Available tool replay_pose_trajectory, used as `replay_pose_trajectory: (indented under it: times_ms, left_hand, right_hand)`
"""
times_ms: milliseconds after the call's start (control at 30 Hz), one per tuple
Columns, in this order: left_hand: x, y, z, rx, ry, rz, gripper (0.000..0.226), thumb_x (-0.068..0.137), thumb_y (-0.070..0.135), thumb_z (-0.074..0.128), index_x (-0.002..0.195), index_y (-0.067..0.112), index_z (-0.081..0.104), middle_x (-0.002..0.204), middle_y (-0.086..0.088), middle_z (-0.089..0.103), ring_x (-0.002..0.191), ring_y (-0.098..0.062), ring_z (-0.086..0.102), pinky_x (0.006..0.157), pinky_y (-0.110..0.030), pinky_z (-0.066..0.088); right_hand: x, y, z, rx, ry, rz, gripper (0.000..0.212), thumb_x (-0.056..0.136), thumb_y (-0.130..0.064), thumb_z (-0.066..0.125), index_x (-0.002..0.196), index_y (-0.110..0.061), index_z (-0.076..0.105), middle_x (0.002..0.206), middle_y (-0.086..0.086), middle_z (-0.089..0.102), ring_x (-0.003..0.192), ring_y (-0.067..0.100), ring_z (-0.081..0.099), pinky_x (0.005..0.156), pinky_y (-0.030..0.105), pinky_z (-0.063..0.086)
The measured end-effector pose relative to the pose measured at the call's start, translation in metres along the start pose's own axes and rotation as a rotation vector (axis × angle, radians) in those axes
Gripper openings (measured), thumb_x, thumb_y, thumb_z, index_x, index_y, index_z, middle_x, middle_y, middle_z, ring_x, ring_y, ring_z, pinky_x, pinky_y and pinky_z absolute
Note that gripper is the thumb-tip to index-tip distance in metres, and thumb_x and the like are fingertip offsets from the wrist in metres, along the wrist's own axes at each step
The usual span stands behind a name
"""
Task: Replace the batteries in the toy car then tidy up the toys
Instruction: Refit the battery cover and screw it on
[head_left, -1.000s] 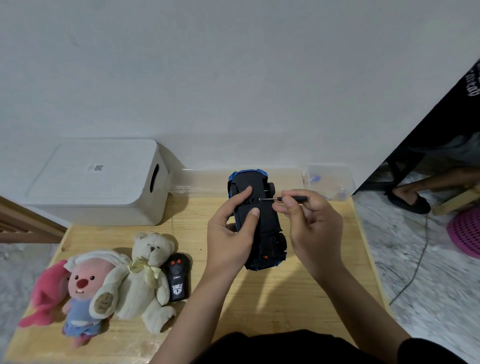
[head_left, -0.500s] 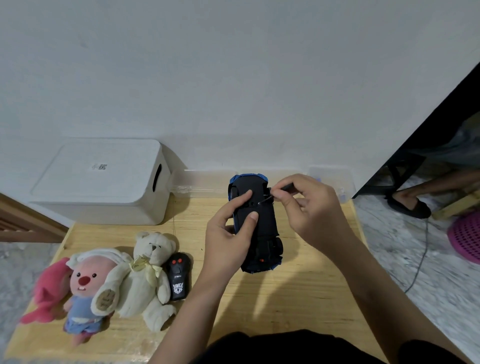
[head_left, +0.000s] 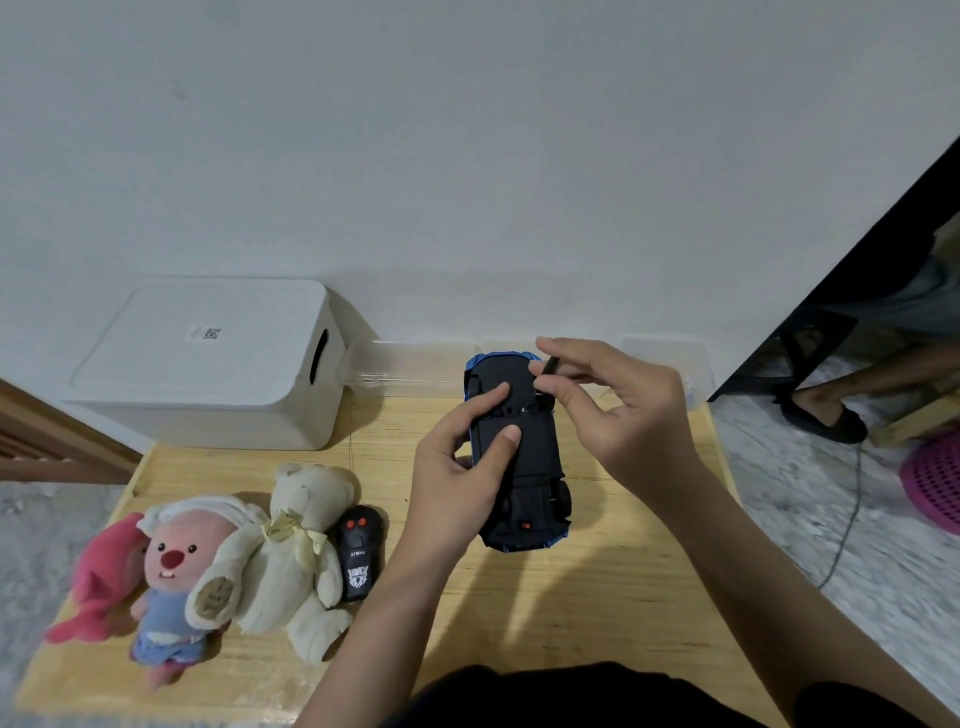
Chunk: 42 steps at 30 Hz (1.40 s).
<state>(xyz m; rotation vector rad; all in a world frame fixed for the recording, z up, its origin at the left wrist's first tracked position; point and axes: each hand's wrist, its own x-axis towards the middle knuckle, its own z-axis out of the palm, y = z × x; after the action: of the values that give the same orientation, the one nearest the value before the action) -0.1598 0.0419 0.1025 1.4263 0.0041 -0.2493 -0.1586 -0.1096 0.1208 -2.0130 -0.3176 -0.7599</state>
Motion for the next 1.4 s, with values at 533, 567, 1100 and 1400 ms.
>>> replay_pose_trajectory:
  times_ms: [533,567,1100,1400]
  left_hand:
    - [-0.007,-0.002,0.003,0.07,-0.097,0.02,0.05,0.088,-0.008,0.054,0.11,0.036,0.065,0.098,0.023,0.069,0.073,-0.01,0.068,0.063,-0.026,0.057]
    - [-0.006,-0.002,0.003,0.071,-0.095,0.022,0.051,0.089,-0.007,0.054,0.11,0.037,0.065,0.099,0.022,0.069,0.073,-0.012,0.069,0.064,-0.027,0.058]
    - [-0.005,-0.002,0.001,0.054,-0.064,0.016,0.05,0.089,-0.004,0.056,0.11,0.041,0.066,0.109,0.01,0.069,0.077,-0.017,0.069,0.066,-0.032,0.059]
    - [-0.005,-0.003,0.004,0.02,-0.052,0.006,0.05,0.089,-0.005,0.055,0.109,0.039,0.066,0.107,0.012,0.069,0.075,-0.011,0.069,0.062,-0.025,0.056]
  right_hand:
    - [-0.002,-0.001,-0.004,0.07,0.082,0.101,0.022,0.079,0.002,0.07,0.098,-0.009,0.069,0.087,0.0,0.069,0.081,0.012,0.067,0.076,0.023,0.053]
    - [-0.003,-0.001,-0.005,0.066,0.082,0.106,0.022,0.081,0.004,0.068,0.1,-0.006,0.069,0.092,0.002,0.071,0.087,0.013,0.068,0.079,0.024,0.054]
    - [-0.012,-0.011,-0.003,0.125,0.197,0.244,0.024,0.08,0.003,0.069,0.1,-0.009,0.069,0.094,0.001,0.073,0.089,0.011,0.07,0.08,0.025,0.055]
    - [-0.014,-0.01,-0.005,0.057,0.199,0.191,0.02,0.081,0.001,0.069,0.097,-0.011,0.071,0.097,0.0,0.071,0.094,0.012,0.068,0.08,0.031,0.056]
